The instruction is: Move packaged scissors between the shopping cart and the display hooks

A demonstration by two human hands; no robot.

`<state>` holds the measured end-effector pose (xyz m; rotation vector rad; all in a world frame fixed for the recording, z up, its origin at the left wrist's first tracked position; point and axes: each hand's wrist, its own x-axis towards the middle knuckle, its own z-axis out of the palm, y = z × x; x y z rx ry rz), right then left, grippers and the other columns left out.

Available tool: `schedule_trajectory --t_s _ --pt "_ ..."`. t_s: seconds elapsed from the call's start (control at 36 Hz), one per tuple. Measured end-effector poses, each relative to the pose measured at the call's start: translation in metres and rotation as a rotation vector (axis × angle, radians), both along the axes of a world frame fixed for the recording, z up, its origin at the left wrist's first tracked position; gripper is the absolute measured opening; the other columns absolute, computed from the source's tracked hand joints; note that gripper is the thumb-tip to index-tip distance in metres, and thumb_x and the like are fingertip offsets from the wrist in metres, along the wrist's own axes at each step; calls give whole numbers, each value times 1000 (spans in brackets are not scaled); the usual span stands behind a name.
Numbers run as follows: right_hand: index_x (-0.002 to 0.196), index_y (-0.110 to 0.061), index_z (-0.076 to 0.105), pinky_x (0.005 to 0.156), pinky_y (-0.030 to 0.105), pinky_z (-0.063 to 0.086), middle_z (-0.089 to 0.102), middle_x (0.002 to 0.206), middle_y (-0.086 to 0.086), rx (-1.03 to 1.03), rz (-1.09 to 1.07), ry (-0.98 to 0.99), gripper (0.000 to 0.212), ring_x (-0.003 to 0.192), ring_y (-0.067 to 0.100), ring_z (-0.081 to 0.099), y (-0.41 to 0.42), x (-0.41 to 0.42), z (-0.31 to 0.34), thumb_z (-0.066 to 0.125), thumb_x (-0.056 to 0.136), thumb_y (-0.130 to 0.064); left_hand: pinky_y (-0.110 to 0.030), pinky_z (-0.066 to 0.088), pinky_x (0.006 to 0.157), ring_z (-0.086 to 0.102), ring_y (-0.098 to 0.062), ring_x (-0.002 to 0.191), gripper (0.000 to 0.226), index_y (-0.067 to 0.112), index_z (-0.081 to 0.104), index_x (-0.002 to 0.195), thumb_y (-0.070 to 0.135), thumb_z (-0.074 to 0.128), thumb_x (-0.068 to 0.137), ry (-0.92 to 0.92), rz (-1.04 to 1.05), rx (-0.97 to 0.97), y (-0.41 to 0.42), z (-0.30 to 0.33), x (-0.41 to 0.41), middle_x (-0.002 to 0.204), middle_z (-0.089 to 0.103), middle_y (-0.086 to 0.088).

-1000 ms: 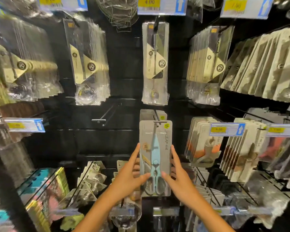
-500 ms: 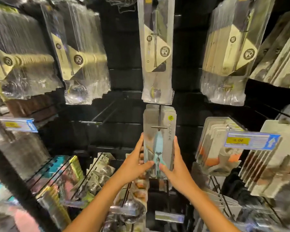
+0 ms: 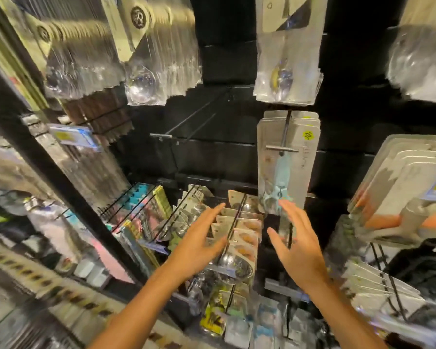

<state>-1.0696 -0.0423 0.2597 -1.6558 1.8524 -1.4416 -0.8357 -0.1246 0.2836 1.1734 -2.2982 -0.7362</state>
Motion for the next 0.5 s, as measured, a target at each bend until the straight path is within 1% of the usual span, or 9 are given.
schedule_trajectory --t_s 0.08,0.17,0.22,0.28,0.31,0.33,0.39,0.44,0.5 --pt "141 -36 51 116 42 40 49 146 -18 67 85 56 51 140 2 41 0 20 -11 68 95 -25 -23 24 121 23 8 147 72 44 22 156 35 63 97 -21 -1 -40 10 -9 33 160 25 26" --pt "127 -58 50 115 34 40 50 142 -23 177 231 77 45 136 -4 43 0 44 -16 65 96 -29 -10 20 117 23 15 143 66 46 27 153 33 62 98 -41 16 -73 25 -12 71 155 26 34" --pt "121 -66 45 113 27 38 50 141 -24 228 321 128 45 138 0 42 1 69 -15 64 96 -34 -7 20 114 26 14 141 62 43 30 153 35 60 99 -71 32 -77 35 -17 101 153 31 30" --pt "120 -60 45 104 8 32 46 140 -24 294 419 149 39 135 0 39 5 98 -12 62 98 -34 -11 23 116 31 6 143 57 35 36 153 36 59 100 -102 53 -55 46 -26 136 154 37 20" --pt "120 -58 45 100 5 30 46 139 -23 317 446 159 38 133 0 39 7 113 -12 62 98 -32 -15 28 116 34 3 142 55 33 38 152 37 59 100 -105 65 -51 53 -30 154 153 40 17" --pt "120 -57 46 102 8 31 47 140 -22 320 469 172 38 133 2 41 10 129 -14 63 98 -31 -19 33 114 38 3 139 53 32 41 150 37 59 100 -100 86 -49 62 -35 173 150 43 16" --pt "124 -54 50 108 22 37 49 142 -20 342 507 205 37 135 5 45 17 160 -22 65 97 -33 -13 37 105 41 13 127 51 36 43 148 37 60 100 -74 145 -43 83 -44 211 141 47 22" --pt "130 -48 53 110 24 37 49 142 -23 359 577 215 37 133 -2 44 23 192 -33 63 98 -35 -8 33 105 36 20 126 50 42 43 146 39 59 99 -68 196 -36 104 -55 252 139 44 30" --pt "135 -48 52 110 23 37 48 142 -25 381 642 220 39 132 -5 43 30 226 -44 62 98 -38 -12 33 109 33 22 128 50 42 44 145 40 61 98 -61 247 -6 126 -68 291 140 40 34"
